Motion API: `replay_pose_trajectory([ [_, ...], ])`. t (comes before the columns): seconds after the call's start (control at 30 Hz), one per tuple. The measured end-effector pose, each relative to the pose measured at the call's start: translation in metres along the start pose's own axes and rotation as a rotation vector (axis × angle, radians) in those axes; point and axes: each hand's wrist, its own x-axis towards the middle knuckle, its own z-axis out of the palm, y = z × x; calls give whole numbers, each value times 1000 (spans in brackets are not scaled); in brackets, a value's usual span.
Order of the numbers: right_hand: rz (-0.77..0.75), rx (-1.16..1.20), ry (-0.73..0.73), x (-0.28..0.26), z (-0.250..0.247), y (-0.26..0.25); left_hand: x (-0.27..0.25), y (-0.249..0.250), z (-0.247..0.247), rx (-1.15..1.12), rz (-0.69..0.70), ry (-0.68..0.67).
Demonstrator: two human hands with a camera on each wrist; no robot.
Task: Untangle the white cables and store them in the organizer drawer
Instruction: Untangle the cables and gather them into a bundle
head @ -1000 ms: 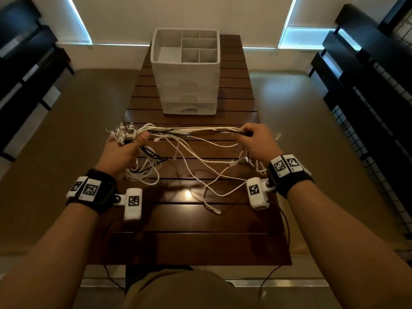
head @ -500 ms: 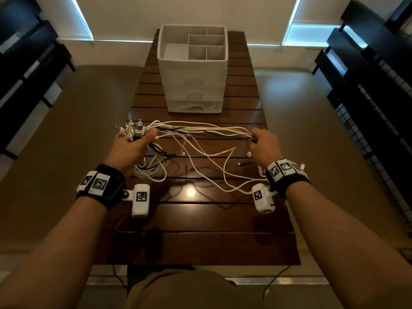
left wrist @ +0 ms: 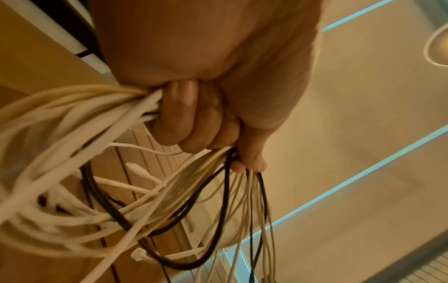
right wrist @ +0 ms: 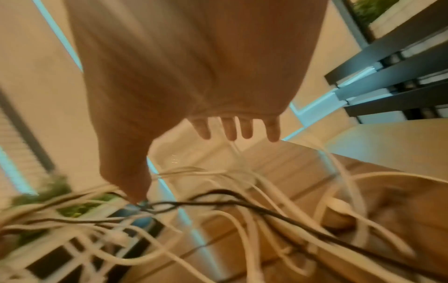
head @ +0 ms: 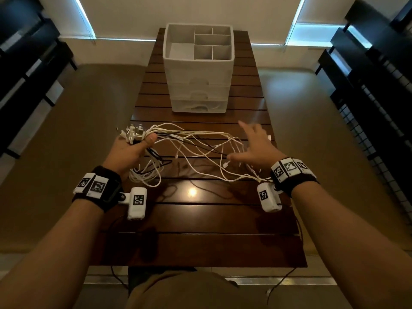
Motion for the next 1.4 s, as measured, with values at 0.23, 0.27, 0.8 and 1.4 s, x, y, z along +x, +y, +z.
replay_pose_trajectory([
  [0.23,-562,-41,76,10,15,-130,-10,48,17,320,257,-240],
  [0.27,-577,-32,55,14,23,-139,-12,53,20,316,280,-288],
  [0.8,-326,-91,196,29,18,-64,-26,53,9,492,253,-418],
  [1.4,-190,-216,31,14,13,-86,-17,37,-10,519,60,-388],
])
